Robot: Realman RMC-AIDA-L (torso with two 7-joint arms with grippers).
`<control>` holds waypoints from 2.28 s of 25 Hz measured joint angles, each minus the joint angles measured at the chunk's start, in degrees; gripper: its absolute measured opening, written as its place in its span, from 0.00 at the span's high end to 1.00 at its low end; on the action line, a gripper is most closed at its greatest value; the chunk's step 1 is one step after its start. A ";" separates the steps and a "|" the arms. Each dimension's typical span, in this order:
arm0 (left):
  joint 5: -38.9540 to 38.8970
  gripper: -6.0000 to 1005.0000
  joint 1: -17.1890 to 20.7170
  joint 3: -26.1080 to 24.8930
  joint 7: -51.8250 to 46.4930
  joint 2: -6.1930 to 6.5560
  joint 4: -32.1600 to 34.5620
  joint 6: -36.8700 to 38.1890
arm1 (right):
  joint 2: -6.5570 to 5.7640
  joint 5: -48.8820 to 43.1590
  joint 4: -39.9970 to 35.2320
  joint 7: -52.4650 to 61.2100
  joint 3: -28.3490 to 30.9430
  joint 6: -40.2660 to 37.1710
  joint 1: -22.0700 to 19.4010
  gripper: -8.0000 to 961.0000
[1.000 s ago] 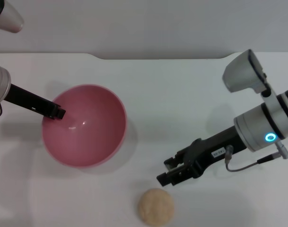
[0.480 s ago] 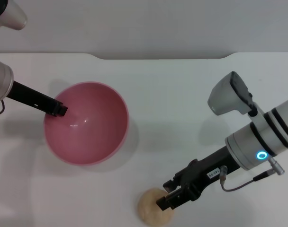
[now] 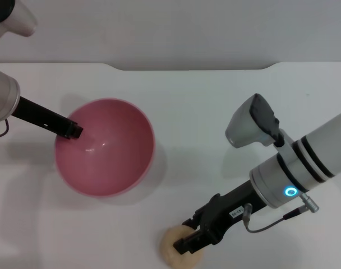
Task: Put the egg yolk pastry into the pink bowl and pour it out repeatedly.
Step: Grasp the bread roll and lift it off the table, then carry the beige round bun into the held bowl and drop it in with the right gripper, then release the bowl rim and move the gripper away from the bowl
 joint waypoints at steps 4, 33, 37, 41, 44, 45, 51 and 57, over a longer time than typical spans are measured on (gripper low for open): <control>0.00 1.00 -0.07 0.58 0.00 -0.03 -0.01 0.00 | -0.17 0.05 0.04 0.02 -1.59 -0.25 0.25 0.44; -1.10 1.00 -14.19 24.69 -3.59 -1.25 -8.86 -5.54 | -2.30 -2.67 -20.02 -0.82 31.54 -25.46 -8.48 0.79; -2.64 1.00 -15.68 27.04 -3.80 -1.38 -8.48 -6.76 | -1.05 -7.29 -19.31 -0.56 30.68 -22.53 -6.80 0.82; -2.88 1.00 -15.92 27.56 -3.92 -1.34 -8.44 -7.30 | -0.92 -7.36 -19.43 -0.27 28.82 -20.76 -6.50 0.85; -2.87 1.00 -15.95 27.48 -3.92 -1.23 -8.44 -7.45 | -0.92 -7.15 -19.61 -0.24 28.92 -20.59 -6.50 0.78; -2.86 1.00 -15.96 27.41 -3.91 -1.21 -8.47 -7.53 | -0.98 -7.13 -19.69 -0.23 29.15 -20.58 -6.52 0.74; -2.78 1.00 -15.96 27.82 -3.67 -1.18 -9.03 -8.34 | -1.08 -6.66 -21.82 -0.16 33.28 -21.12 -8.12 0.50; -3.56 1.00 -15.16 33.63 -4.22 -1.27 -9.22 -11.63 | -1.31 -3.83 -22.25 -0.25 44.90 -20.27 -12.34 0.41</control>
